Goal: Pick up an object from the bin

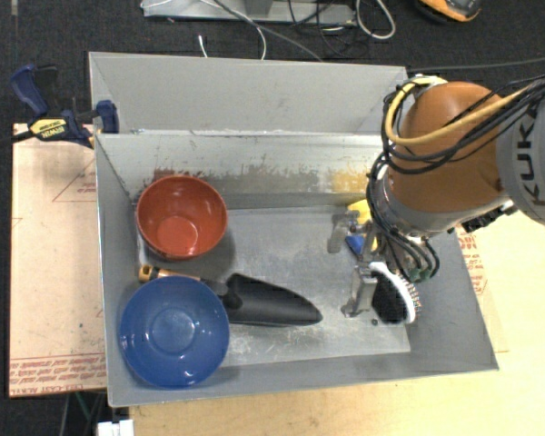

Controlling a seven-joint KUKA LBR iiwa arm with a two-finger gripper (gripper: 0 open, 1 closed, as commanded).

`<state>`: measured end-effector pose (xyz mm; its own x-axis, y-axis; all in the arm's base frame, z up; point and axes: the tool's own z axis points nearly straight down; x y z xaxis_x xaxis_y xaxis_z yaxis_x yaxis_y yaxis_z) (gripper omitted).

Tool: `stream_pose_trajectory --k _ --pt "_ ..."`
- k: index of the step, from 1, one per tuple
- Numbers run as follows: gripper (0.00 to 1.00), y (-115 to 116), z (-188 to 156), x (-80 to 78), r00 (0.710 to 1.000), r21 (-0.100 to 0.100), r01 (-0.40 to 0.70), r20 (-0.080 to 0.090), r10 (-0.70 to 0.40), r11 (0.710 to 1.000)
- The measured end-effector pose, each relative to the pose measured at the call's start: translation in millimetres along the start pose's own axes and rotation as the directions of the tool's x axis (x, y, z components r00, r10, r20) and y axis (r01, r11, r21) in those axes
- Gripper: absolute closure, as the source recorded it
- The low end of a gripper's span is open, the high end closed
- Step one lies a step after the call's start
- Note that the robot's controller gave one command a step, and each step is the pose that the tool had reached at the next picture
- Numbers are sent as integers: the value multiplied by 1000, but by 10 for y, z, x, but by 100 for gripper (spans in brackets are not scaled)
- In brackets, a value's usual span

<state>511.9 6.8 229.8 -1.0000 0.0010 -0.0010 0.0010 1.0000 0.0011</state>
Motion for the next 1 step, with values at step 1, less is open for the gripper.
stream_pose_trajectory --k 1 --pt "0 1 3 0 1000 0 0 1 0 1000"
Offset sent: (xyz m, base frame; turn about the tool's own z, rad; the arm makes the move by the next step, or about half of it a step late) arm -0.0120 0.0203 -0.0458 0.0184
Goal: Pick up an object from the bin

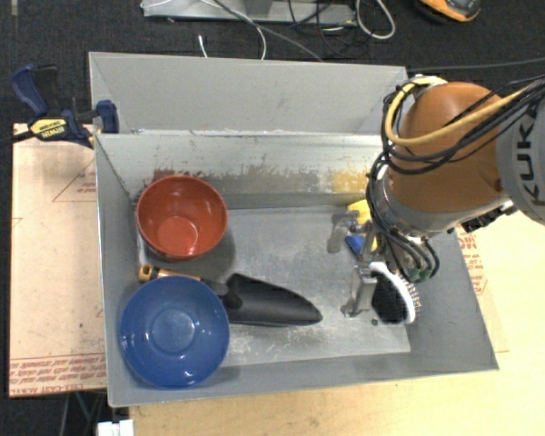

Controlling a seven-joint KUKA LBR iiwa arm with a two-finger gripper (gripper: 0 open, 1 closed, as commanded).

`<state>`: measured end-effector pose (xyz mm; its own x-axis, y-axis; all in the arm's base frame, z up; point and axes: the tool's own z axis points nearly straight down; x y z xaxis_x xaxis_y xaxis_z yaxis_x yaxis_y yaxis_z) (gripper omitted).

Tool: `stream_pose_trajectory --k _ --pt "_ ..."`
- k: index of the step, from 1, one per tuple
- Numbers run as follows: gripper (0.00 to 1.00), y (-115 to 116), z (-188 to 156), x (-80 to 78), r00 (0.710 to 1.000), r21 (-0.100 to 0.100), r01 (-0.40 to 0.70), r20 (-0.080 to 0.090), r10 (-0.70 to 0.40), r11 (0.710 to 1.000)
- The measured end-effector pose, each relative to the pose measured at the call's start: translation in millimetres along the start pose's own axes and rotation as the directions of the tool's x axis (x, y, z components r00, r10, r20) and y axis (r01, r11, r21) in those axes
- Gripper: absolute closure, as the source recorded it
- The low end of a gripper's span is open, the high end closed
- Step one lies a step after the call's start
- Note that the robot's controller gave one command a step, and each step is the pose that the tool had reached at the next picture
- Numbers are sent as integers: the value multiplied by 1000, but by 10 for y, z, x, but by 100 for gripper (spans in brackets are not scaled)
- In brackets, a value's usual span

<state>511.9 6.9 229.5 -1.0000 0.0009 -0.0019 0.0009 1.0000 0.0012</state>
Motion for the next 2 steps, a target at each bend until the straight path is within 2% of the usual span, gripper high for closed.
stream_pose_trajectory --k 1,2 --pt "0 91 203 43 1000 0 -9 5 9 1000" --pt "0 229 -156 -121 994 0 106 7 -106 994"
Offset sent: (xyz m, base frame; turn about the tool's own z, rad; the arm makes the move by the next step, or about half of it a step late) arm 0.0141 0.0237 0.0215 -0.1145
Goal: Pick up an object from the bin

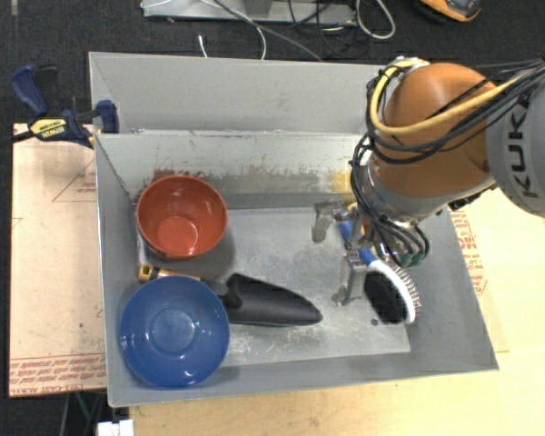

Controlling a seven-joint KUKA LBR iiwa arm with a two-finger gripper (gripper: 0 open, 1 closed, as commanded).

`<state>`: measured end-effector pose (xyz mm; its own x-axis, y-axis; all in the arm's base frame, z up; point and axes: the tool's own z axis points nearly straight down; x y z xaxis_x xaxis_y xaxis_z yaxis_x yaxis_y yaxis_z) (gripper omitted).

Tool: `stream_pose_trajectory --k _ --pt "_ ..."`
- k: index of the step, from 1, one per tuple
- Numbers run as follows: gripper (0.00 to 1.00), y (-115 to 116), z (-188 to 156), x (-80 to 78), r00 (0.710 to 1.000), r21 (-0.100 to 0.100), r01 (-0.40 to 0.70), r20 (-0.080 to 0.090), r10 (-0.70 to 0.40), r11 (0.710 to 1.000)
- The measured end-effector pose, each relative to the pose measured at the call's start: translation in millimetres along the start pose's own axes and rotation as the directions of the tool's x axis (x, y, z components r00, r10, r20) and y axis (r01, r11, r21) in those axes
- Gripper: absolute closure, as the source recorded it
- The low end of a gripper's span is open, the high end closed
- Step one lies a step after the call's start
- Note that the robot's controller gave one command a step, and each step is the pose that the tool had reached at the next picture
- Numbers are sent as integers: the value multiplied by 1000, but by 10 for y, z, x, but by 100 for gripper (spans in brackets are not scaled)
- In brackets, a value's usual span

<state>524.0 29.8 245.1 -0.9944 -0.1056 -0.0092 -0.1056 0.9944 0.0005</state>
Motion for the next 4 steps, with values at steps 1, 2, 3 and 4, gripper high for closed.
stream_pose_trajectory --k 1,2,3,4 --pt "0 397 980 156 994 -2 -113 -4 113 994" --pt "0 440 732 206 1000 0 -5 4 5 1000" --pt "0 631 1545 103 987 -4 -161 -2 161 987" --pt "0 718 1423 136 997 -2 -81 4 81 997"
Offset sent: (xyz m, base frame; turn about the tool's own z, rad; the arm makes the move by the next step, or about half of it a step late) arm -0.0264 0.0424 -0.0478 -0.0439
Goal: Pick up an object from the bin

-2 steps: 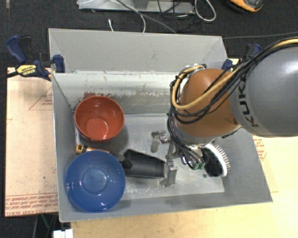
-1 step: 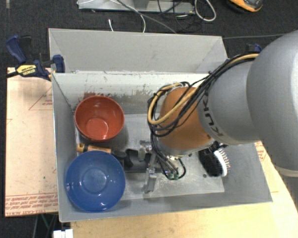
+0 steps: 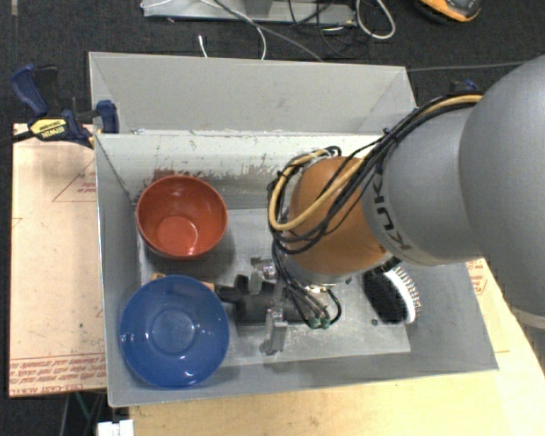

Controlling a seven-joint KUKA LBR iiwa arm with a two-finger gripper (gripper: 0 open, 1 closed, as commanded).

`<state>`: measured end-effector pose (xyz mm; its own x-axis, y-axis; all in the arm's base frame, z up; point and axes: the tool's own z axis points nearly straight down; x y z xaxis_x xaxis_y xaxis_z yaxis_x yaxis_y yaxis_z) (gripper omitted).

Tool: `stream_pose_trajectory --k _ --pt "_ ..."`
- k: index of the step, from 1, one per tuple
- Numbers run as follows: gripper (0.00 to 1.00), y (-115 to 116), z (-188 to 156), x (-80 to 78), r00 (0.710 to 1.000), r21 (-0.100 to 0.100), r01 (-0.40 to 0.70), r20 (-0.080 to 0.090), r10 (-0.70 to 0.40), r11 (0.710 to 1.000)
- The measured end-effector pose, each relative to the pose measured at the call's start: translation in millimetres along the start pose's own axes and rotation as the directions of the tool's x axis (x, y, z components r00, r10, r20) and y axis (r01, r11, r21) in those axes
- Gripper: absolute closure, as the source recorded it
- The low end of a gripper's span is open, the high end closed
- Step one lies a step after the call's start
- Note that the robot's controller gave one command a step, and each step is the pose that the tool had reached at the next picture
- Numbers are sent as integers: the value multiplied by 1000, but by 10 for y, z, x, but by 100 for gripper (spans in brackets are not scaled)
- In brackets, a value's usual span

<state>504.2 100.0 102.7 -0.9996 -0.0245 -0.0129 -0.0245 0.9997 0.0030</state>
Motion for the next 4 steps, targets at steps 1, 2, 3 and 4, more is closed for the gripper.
stream_pose_trajectory --k 1,2,3,4 --pt "0 396 310 165 995 -5 -99 1 99 995" --pt "100 410 321 48 1000 0 5 8 -5 1000" --pt "100 410 321 49 1000 0 5 8 -5 1000" --pt "100 460 -543 181 1000 -2 0 14 0 1000"
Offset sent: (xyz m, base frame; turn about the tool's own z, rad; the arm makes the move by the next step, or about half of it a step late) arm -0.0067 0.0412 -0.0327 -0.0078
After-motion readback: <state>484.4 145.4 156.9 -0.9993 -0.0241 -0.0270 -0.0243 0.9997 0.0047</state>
